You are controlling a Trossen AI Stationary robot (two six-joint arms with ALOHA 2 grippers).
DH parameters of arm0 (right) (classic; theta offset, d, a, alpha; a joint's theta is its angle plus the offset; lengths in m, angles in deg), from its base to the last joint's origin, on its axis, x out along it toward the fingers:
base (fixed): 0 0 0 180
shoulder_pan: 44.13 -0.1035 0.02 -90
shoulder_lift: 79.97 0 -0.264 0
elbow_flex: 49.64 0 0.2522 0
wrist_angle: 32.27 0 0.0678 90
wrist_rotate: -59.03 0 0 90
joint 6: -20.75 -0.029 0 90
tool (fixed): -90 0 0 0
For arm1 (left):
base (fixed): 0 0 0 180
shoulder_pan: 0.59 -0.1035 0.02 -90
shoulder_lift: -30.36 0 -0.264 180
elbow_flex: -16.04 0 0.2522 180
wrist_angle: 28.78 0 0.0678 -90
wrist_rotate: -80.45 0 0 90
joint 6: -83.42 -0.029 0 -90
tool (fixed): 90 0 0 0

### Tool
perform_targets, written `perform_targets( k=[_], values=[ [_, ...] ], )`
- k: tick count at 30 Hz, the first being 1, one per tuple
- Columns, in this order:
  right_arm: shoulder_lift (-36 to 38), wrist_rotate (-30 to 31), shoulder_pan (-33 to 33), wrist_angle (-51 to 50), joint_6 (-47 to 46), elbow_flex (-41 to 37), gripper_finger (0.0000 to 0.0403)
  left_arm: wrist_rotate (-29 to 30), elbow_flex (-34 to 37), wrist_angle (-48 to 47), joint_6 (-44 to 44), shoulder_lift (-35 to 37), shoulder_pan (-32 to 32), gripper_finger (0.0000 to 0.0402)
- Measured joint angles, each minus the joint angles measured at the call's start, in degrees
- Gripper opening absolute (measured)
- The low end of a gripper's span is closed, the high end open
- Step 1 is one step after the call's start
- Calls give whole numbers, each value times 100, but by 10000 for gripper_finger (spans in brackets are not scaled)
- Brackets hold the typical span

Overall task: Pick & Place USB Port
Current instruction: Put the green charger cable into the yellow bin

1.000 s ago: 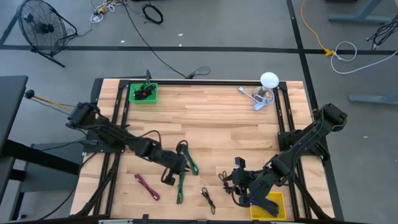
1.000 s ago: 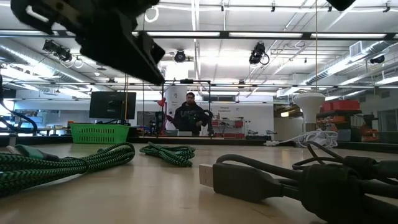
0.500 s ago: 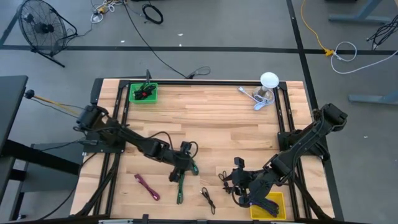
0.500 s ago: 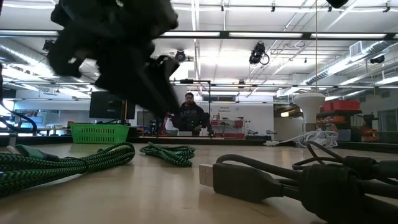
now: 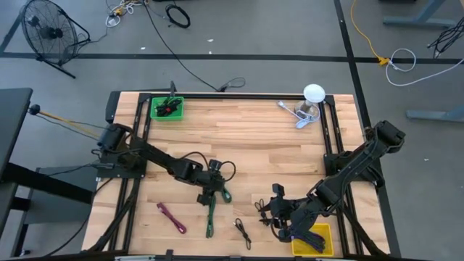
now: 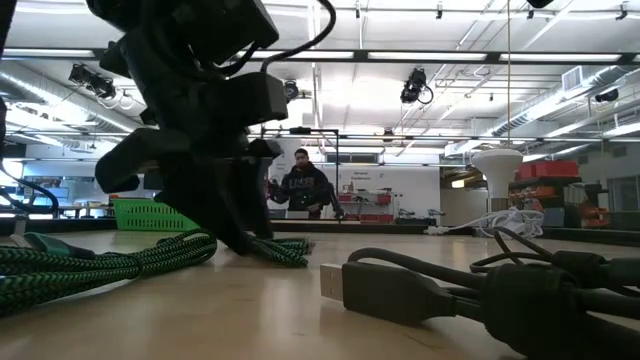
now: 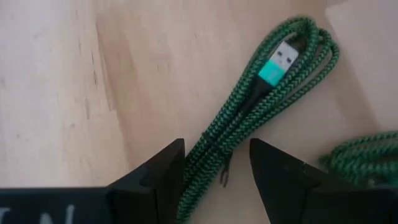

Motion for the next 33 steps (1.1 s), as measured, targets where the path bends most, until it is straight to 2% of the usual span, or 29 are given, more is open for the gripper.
perform_targets(
  k=[4, 6, 9, 12, 13, 16, 21, 26, 33],
  values=[
    [0, -2, 0, 14, 20, 0, 144, 132, -13, -56, 31, -53, -64, 183],
    [0, -3, 0, 13, 20, 0, 144, 96, -11, -56, 179, -55, -115, 169],
    [0, -8, 0, 16, 30, 0, 144, 154, -9, -37, 331, -65, -150, 113],
    [0, -37, 0, 12, 42, 0, 144, 457, -2, -49, 366, -72, -163, 30],
    [0, -55, 0, 12, 42, 0, 144, 577, 0, -41, 482, -73, -163, 21],
    [0, -58, -2, 12, 42, 0, 144, 959, 18, -18, 753, -49, -161, 18],
    [0, 10, 0, 14, 89, 0, 144, 997, 20, 509, 793, 233, -161, 14],
    [0, 598, 19, 3, 315, 0, 144, 1004, 16, 1162, 750, 776, -210, 14],
    [11, 1058, 236, -3, 669, 0, 144, 1156, 9, 1834, 558, 1637, -283, 14]
  ],
)
